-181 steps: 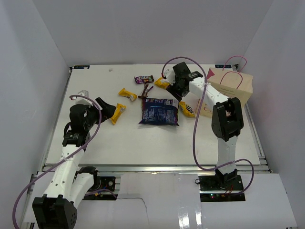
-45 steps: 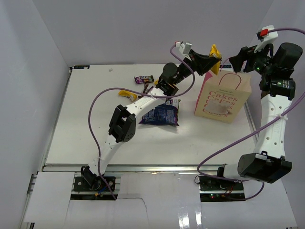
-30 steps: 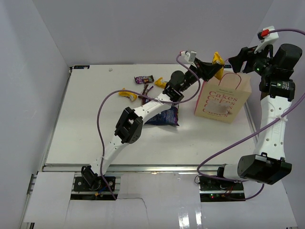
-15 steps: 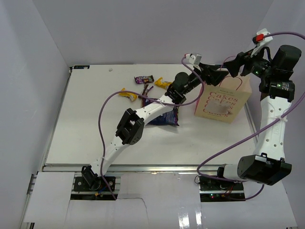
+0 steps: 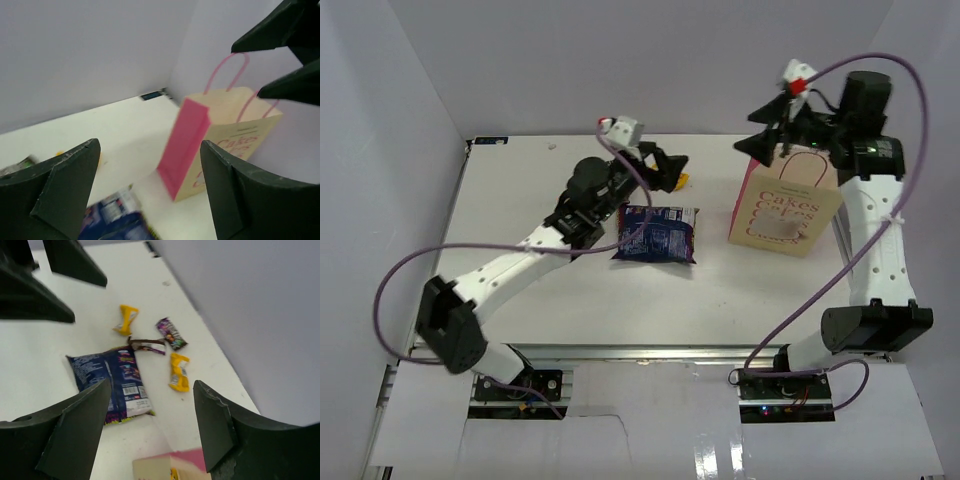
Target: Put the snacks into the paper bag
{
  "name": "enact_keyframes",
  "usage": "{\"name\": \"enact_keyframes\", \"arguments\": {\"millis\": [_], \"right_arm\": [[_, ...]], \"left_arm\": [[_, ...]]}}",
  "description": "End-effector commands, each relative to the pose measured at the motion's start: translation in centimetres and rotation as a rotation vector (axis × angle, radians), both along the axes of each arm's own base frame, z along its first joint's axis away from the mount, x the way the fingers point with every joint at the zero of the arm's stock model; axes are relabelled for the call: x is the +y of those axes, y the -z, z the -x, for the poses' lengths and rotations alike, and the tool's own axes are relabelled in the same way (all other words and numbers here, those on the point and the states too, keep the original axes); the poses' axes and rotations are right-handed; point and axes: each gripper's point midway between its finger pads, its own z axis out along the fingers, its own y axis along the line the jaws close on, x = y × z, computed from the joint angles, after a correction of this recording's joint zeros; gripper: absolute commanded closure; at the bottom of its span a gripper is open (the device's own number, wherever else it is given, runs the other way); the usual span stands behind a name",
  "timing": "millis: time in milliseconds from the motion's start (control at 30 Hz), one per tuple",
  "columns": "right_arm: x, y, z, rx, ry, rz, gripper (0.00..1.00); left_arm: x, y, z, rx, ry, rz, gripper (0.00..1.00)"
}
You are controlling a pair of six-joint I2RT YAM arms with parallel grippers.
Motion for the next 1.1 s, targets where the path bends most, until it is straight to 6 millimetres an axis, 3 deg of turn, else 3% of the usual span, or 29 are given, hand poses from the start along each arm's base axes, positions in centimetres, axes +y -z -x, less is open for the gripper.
{"name": "enact_keyframes", "arguments": {"millis": [0, 67, 100, 167, 200, 233, 300, 467, 500, 567, 600, 667, 767, 867, 967, 1067], "right_arm": [[7.1, 7.7, 0.7, 0.159, -0.139, 0.242, 0.27], [10.2, 11.1, 0.5, 0.209, -0.123, 0.354, 0.27], [11.4, 13.8, -0.1, 0.274, -0.110, 0.390, 0.25], [13.6, 16.8, -0.6, 0.292, -0.048, 0.491, 0.21], [14.2, 19.1, -2.1, 0.334, 0.041, 0.527, 0.18], [16.1, 20.0, -1.9, 0.348, 0.056, 0.535, 0.18], [18.2, 22.7, -3.3, 0.392, 0.116, 0.529, 0.15], [22.4, 26.2, -5.9, 0.527, 0.335, 0.396, 0.11], [22.4, 27.8, -7.0, 0.542, 0.401, 0.397, 0.05], [23.6, 27.8, -8.4, 0.546, 0.462, 0.334, 0.03], [23.9, 29.3, -8.9, 0.547, 0.493, 0.350, 0.08], [24.7, 30.9, -9.4, 0.544, 0.510, 0.363, 0.10], [25.4, 33.9, -8.8, 0.576, 0.491, 0.408, 0.10], [24.6, 36.9, -8.8, 0.574, 0.539, 0.468, 0.10], [23.6, 38.2, -8.4, 0.582, 0.559, 0.509, 0.09], [22.8, 39.9, -6.3, 0.651, 0.516, 0.543, 0.00]], "left_arm": [[9.6, 5.9, 1.1, 0.218, -0.252, -0.151, 0.08], [13.2, 11.6, 3.3, 0.407, -0.324, -0.239, 0.07], [14.9, 12.5, 3.9, 0.468, -0.380, -0.211, 0.05], [17.6, 14.8, 6.8, 0.557, -0.418, -0.195, 0.03], [18.3, 15.4, 7.6, 0.604, -0.445, -0.135, 0.03], [19.4, 16.3, 9.0, 0.625, -0.456, -0.101, 0.03], [20.8, 17.6, 10.5, 0.676, -0.492, -0.058, 0.02], [23.2, 19.2, 13.6, 0.763, -0.544, 0.065, 0.02], [23.5, 19.3, 14.0, 0.770, -0.549, 0.072, 0.02], [24.1, 19.7, 14.7, 0.794, -0.567, 0.075, 0.02], [24.3, 19.6, 15.0, 0.794, -0.568, 0.084, 0.02], [24.6, 19.9, 15.5, 0.814, -0.573, 0.083, 0.02], [24.9, 20.3, 16.1, 0.836, -0.576, 0.087, 0.02], [25.0, 20.6, 16.3, 0.848, -0.581, 0.094, 0.02], [25.0, 20.8, 16.5, 0.857, -0.581, 0.098, 0.02], [25.1, 21.1, 16.5, 0.865, -0.586, 0.103, 0.02]]}}
